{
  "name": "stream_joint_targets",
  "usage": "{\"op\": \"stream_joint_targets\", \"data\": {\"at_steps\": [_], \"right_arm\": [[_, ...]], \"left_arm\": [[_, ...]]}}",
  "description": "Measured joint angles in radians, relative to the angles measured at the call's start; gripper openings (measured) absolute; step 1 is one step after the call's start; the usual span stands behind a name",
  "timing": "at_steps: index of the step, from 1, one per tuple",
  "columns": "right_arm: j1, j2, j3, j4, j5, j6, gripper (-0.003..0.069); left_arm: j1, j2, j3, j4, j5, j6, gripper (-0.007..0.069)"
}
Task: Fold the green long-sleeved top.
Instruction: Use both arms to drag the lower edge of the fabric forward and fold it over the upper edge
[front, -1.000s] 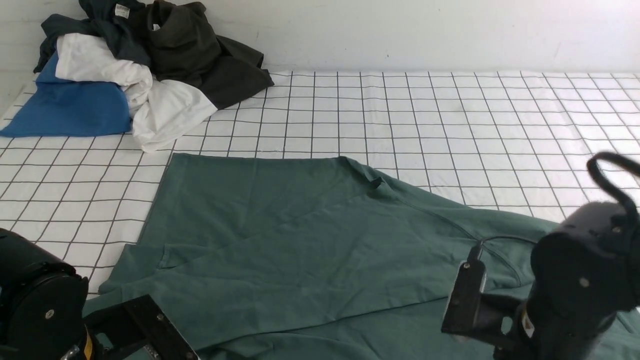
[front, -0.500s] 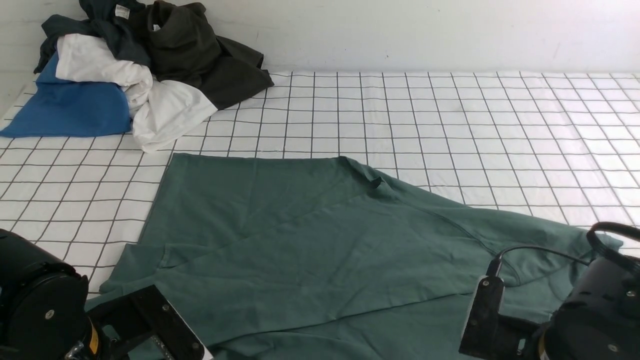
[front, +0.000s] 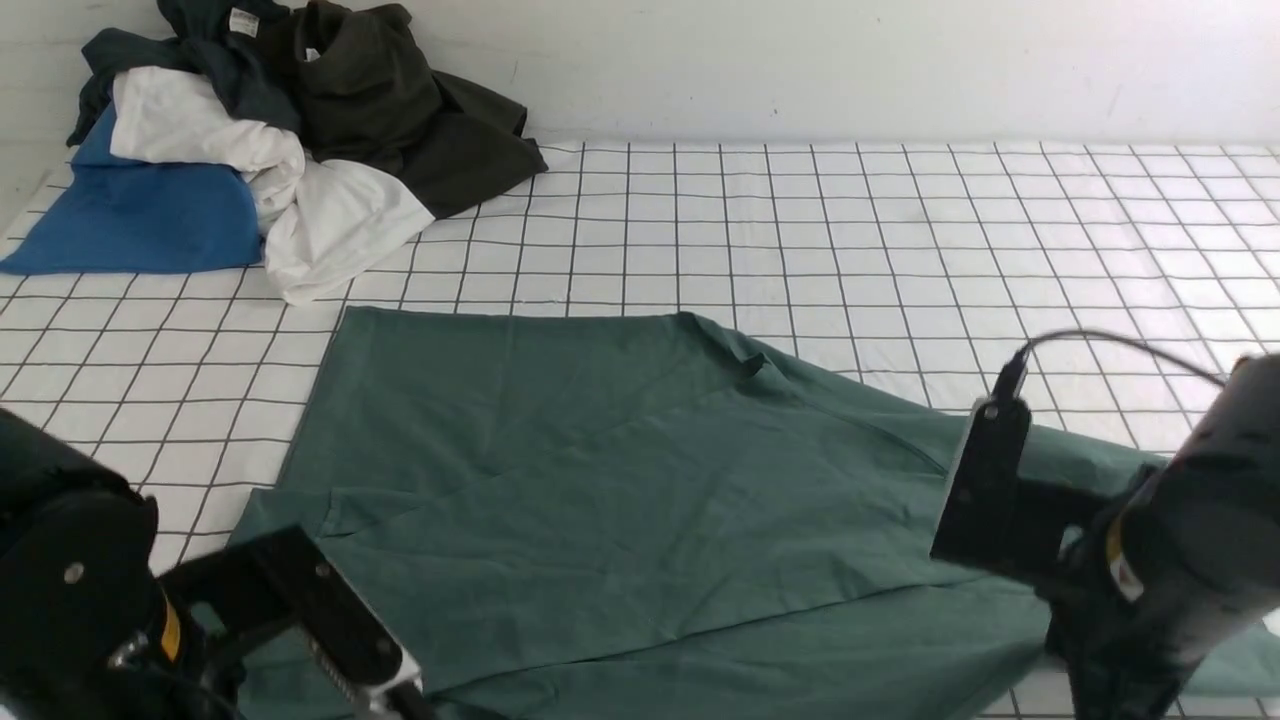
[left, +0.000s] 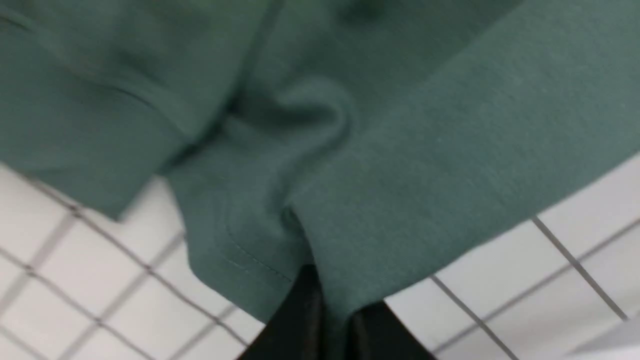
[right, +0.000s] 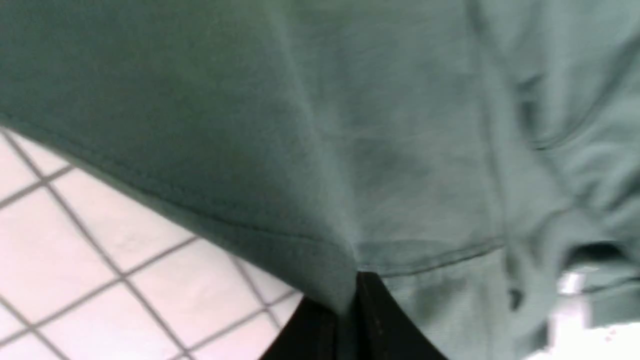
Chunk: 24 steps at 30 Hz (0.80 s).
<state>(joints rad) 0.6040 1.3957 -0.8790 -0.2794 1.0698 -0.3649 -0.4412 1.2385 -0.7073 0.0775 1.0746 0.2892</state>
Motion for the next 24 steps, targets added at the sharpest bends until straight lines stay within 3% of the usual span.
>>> {"op": "stream_joint_targets", "data": {"at_steps": [8,12,17,24], "right_arm": [[-0.212,0.073,-0.214,0.118,0.021,-0.153,0.0012],[-0.314,0.175,-0.334,0.220,0.036,-0.269,0.0012],[-0.364,0.291,-0.480,0.279,0.050,-0.353,0.0012],[-0.385,0.480,-0.708,0.279,0.101,-0.416,0.0012]], "left_arm": [[0.017,0.054,-0.246,0.120,0.003,-0.006,0.0011],[0.111,0.171,-0.404,0.139,0.004,0.006,0.0013],[0.212,0.339,-0.588,0.138,0.000,0.075,0.0013],[0.275,0.580,-0.870,0.120,-0.008,0.115,0.0013]]}}
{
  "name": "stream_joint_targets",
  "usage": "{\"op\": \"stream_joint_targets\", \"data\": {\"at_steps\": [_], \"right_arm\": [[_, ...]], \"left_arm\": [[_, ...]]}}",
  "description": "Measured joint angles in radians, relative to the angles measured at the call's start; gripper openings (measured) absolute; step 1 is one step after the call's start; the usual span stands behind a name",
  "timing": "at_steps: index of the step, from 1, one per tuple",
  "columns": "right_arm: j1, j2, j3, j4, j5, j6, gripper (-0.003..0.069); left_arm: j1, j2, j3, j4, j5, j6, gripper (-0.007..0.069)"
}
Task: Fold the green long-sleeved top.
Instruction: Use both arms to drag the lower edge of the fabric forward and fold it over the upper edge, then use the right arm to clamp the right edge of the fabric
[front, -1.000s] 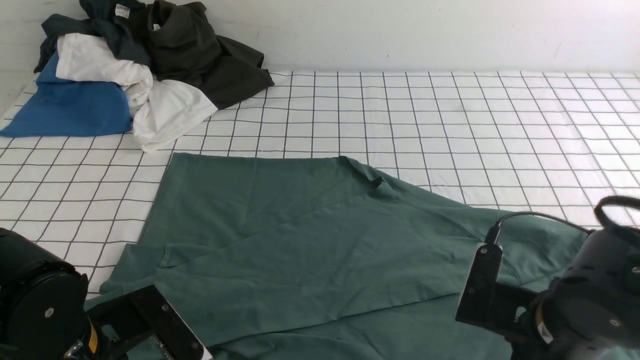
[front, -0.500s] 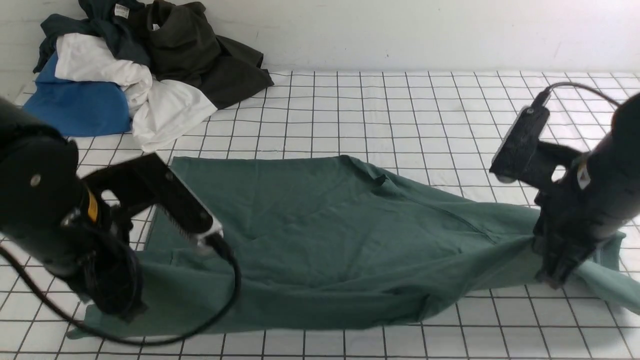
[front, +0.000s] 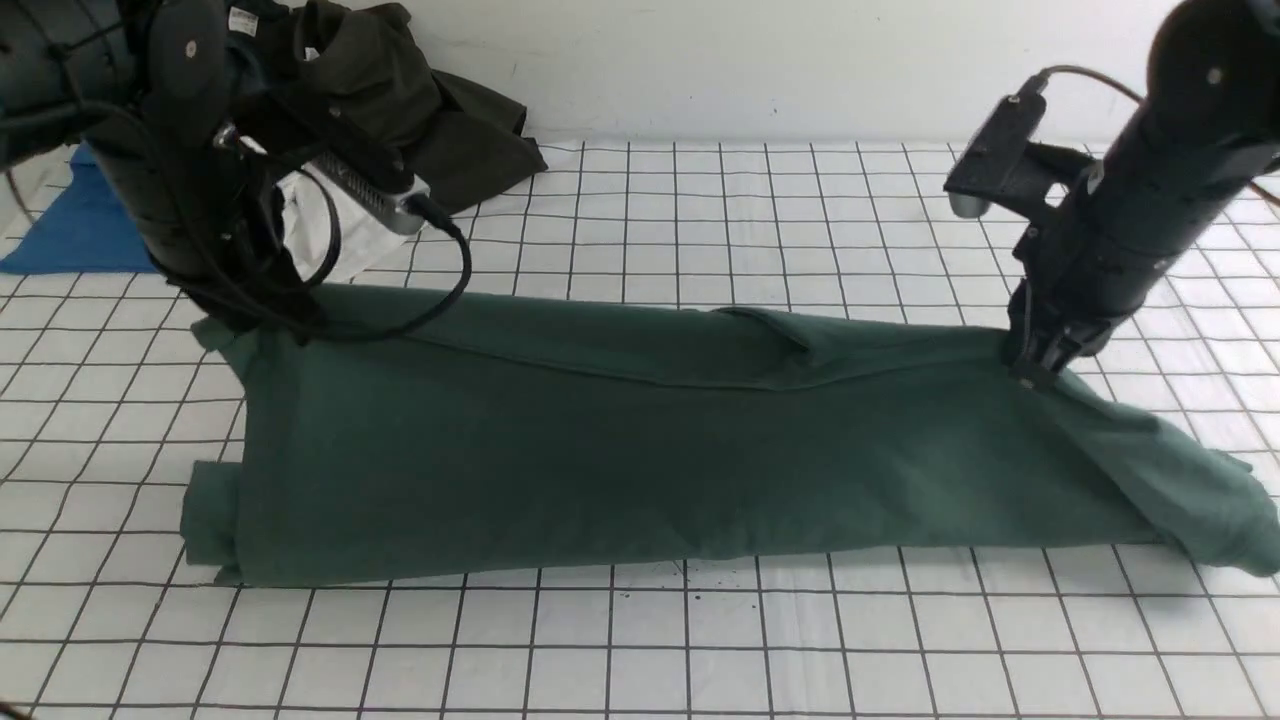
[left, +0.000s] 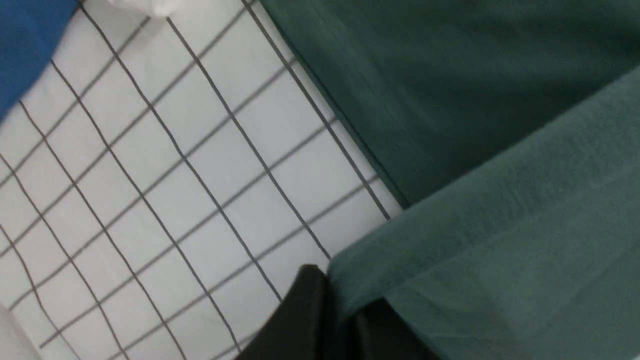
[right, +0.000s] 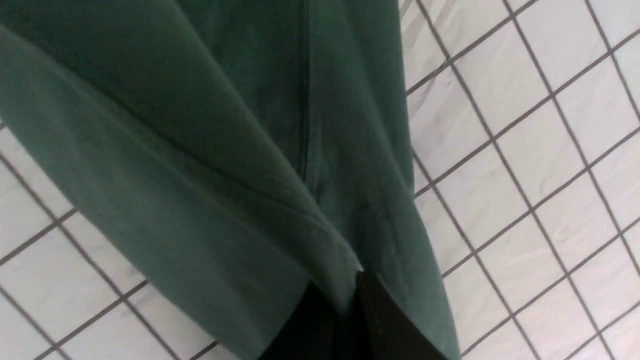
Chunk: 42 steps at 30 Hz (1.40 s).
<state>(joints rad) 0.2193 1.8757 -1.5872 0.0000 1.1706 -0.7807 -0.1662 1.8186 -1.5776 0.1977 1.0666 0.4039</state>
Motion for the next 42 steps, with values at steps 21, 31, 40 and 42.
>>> {"op": "stream_joint_targets", "data": {"at_steps": [21,31,40,42], "right_arm": [[-0.089,0.334,-0.335,0.009,-0.074,0.124,0.0168],[-0.127,0.320,-0.452,-0.081,0.041,0.447,0.0365],[-0.194,0.119,-0.300,0.085,0.064,0.481,0.0371],[-0.207,0.082,-0.227,0.097,0.064,0.484,0.0371]], "left_arm": [[0.058,0.373,-0.312,0.012,-0.108,-0.030,0.0199],[0.080,0.372,-0.462,-0.014,0.031,-0.204,0.0497],[0.010,0.344,-0.520,-0.295,0.164,-0.112,0.0356],[-0.012,0.344,-0.509,-0.311,0.166,-0.090,0.0290]]}}
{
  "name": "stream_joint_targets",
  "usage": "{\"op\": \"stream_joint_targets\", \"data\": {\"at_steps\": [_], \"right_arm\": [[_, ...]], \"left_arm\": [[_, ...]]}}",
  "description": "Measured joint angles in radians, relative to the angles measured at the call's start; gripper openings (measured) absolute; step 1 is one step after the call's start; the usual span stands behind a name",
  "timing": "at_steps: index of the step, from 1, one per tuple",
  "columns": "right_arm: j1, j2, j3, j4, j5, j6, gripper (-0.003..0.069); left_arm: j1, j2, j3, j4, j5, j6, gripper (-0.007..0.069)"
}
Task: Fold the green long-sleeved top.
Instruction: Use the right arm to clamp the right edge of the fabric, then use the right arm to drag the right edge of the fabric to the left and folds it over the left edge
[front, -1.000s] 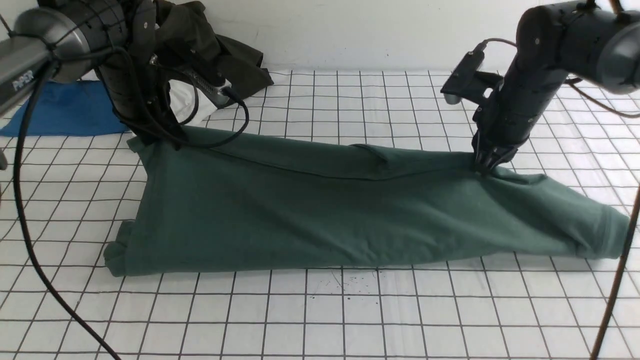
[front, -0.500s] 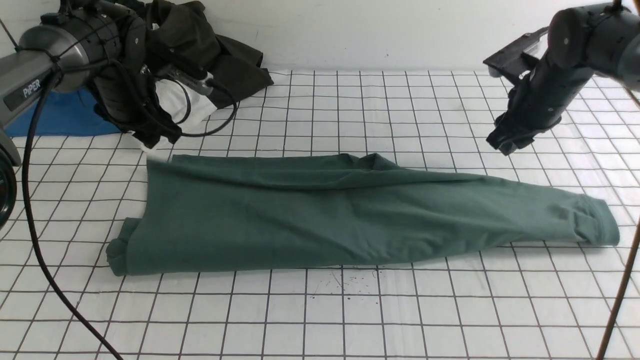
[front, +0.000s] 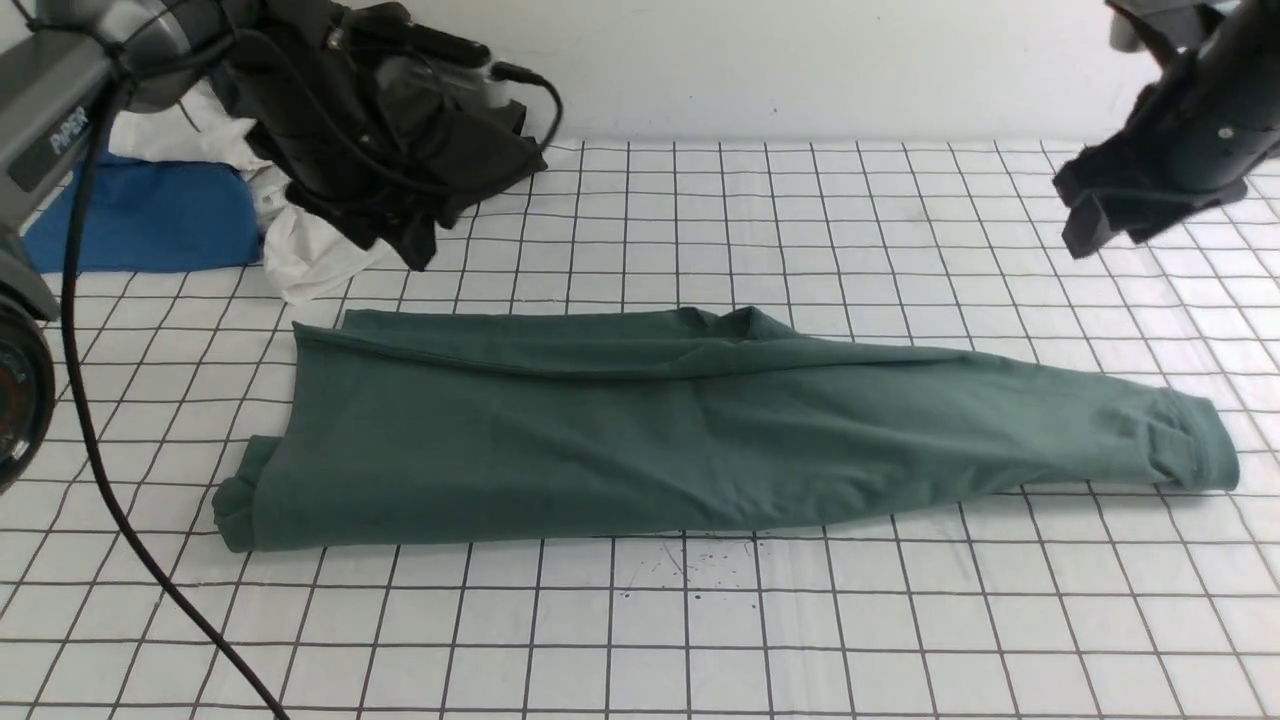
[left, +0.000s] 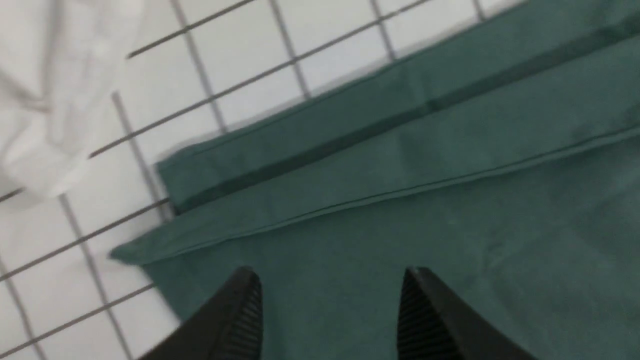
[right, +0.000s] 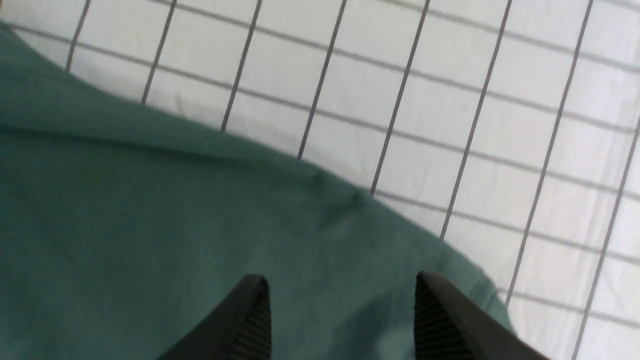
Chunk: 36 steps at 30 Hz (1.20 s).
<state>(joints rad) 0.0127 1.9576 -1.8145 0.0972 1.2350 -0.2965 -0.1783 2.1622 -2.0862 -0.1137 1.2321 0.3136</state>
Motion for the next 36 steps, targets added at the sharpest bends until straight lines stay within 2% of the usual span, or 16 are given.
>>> {"op": "stream_joint_targets", "data": {"at_steps": [1,2,4,6,13,18,23,25,28,29,30,31,32,34,35,36], "right_arm": [[-0.012,-0.037,0.079,0.000,0.000,0.009,0.0371],[-0.014,-0.037,0.090,0.000,0.000,0.011,0.0371],[-0.042,-0.074,0.234,-0.016,-0.019,0.048,0.0371],[-0.071,-0.077,0.334,-0.040,-0.088,0.107,0.0371],[-0.191,-0.009,0.455,-0.029,-0.287,0.221,0.0415],[-0.199,0.060,0.456,0.059,-0.348,0.215,0.0472],[-0.195,0.069,0.455,0.071,-0.357,0.200,0.0471],[-0.195,0.069,0.455,0.072,-0.357,0.185,0.0444],[-0.195,0.068,0.455,0.081,-0.355,0.163,0.0359],[-0.194,0.065,0.455,0.085,-0.351,0.146,0.0302],[-0.194,0.063,0.455,0.085,-0.350,0.144,0.0281],[-0.194,0.045,0.456,0.070,-0.338,0.128,0.0192],[-0.194,0.026,0.458,0.051,-0.330,0.124,0.0134],[-0.194,-0.001,0.460,0.019,-0.322,0.124,0.0071],[-0.194,-0.061,0.461,-0.042,-0.312,0.135,0.0034],[-0.194,-0.068,0.461,-0.042,-0.311,0.138,0.0034]], "left_arm": [[-0.026,0.000,0.015,-0.013,0.000,0.018,0.0217],[-0.029,0.000,0.017,-0.016,0.000,0.020,0.0195],[-0.060,0.000,0.036,-0.027,0.000,0.045,0.0072],[-0.077,0.000,0.043,-0.040,0.001,0.066,0.0015],[-0.082,0.000,0.045,-0.086,0.001,0.080,-0.0008],[-0.082,0.000,0.050,-0.088,0.001,0.084,-0.0008],[-0.082,0.000,0.050,-0.088,0.001,0.088,-0.0008],[-0.082,0.000,0.050,-0.088,0.001,0.090,-0.0008],[-0.082,0.000,0.050,-0.088,0.001,0.102,-0.0008],[-0.082,0.000,0.050,-0.088,0.001,0.108,-0.0008],[-0.082,0.000,0.050,-0.088,0.001,0.111,-0.0008],[-0.082,0.000,0.050,-0.088,0.001,0.114,-0.0008],[-0.082,0.000,0.050,-0.088,0.001,0.115,-0.0008],[-0.082,0.000,0.050,-0.088,0.001,0.115,-0.0008],[-0.082,-0.002,0.051,-0.088,0.001,0.117,-0.0008],[-0.082,-0.002,0.051,-0.088,0.001,0.117,-0.0008]]}}
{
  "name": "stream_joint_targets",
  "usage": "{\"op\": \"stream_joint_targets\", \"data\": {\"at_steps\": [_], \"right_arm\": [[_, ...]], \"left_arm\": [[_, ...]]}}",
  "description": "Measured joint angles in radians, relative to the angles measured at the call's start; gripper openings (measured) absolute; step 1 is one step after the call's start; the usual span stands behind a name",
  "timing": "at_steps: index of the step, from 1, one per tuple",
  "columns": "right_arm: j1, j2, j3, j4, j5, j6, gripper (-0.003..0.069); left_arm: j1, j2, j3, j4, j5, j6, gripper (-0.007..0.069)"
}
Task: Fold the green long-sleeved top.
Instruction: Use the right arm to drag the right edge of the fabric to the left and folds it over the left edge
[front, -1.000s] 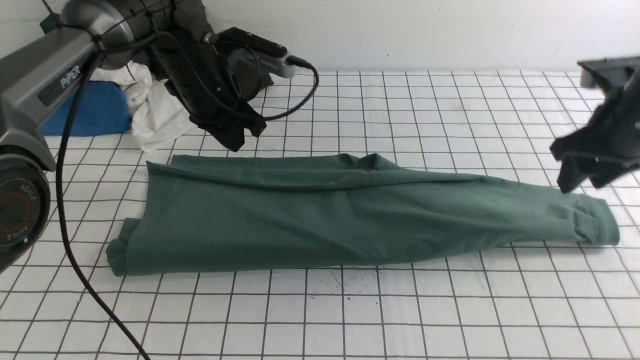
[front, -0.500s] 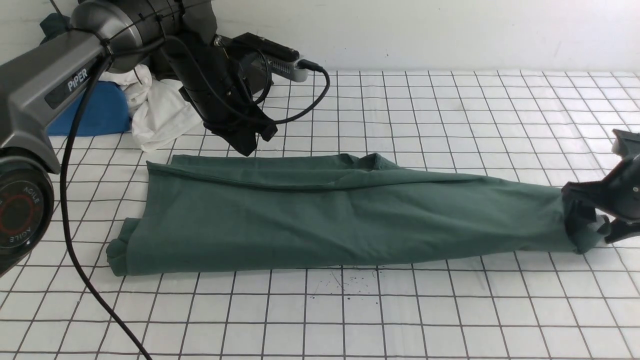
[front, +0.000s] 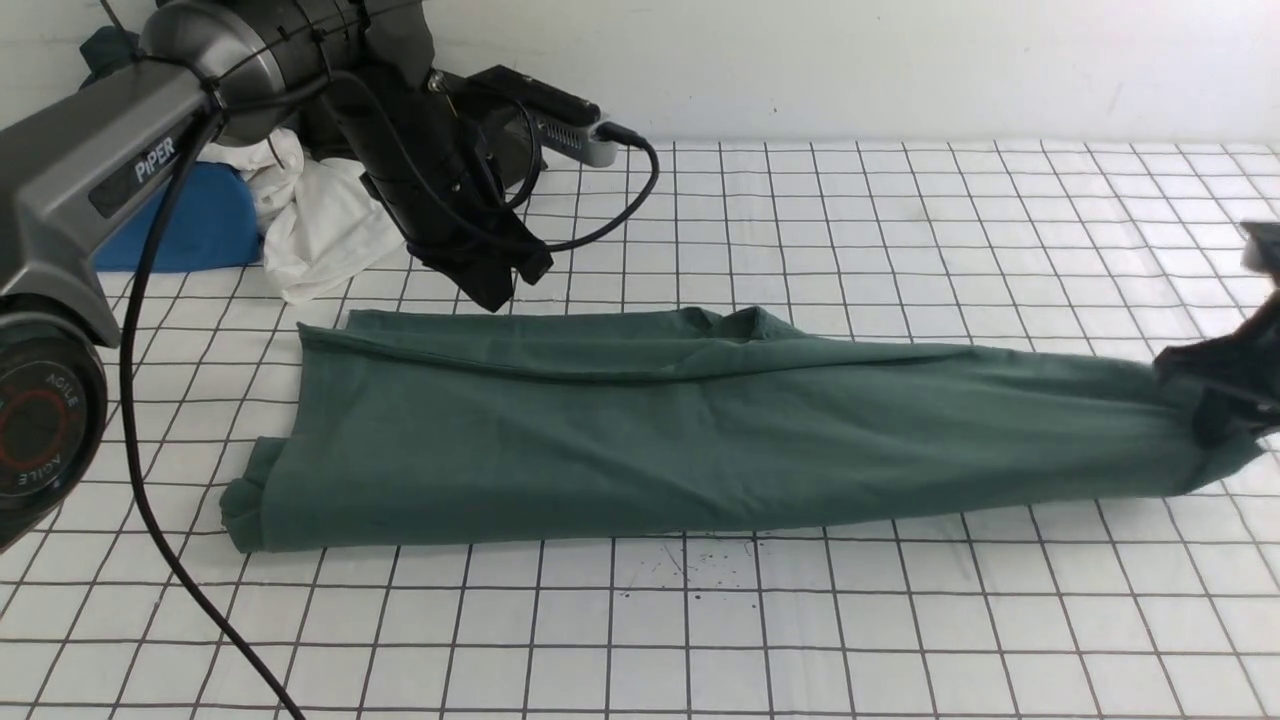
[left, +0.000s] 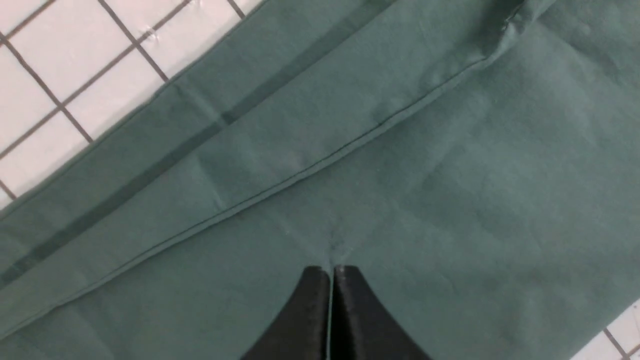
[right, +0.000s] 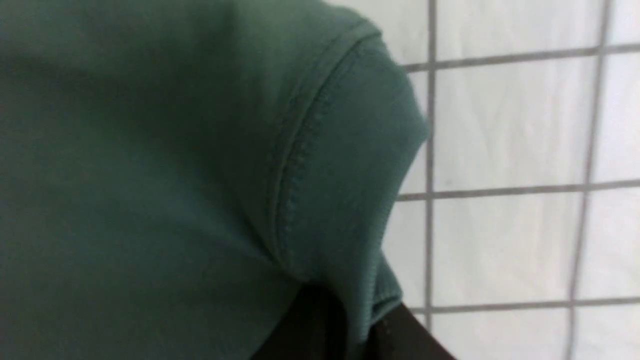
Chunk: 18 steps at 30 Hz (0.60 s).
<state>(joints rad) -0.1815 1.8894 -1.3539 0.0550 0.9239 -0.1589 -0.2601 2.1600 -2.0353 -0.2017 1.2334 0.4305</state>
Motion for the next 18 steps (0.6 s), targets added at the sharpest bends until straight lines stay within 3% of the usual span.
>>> {"op": "stream_joint_targets", "data": {"at_steps": [3,8,11,18], "right_arm": [[-0.016,-0.131,-0.004,-0.171,0.015,0.082,0.0028],[-0.027,-0.265,-0.090,-0.263,0.083,0.130,0.0028],[0.020,-0.301,-0.172,-0.220,0.121,0.088,0.0028],[0.372,-0.233,-0.380,0.049,0.156,-0.048,0.0028]], "left_arm": [[0.007,-0.023,0.001,0.000,0.000,0.002,-0.0008],[0.027,-0.060,0.001,0.000,0.000,0.005,-0.0008],[0.039,-0.067,0.001,0.001,0.000,0.005,-0.0008],[0.070,-0.096,0.001,0.030,0.000,0.005,-0.0008]]}}
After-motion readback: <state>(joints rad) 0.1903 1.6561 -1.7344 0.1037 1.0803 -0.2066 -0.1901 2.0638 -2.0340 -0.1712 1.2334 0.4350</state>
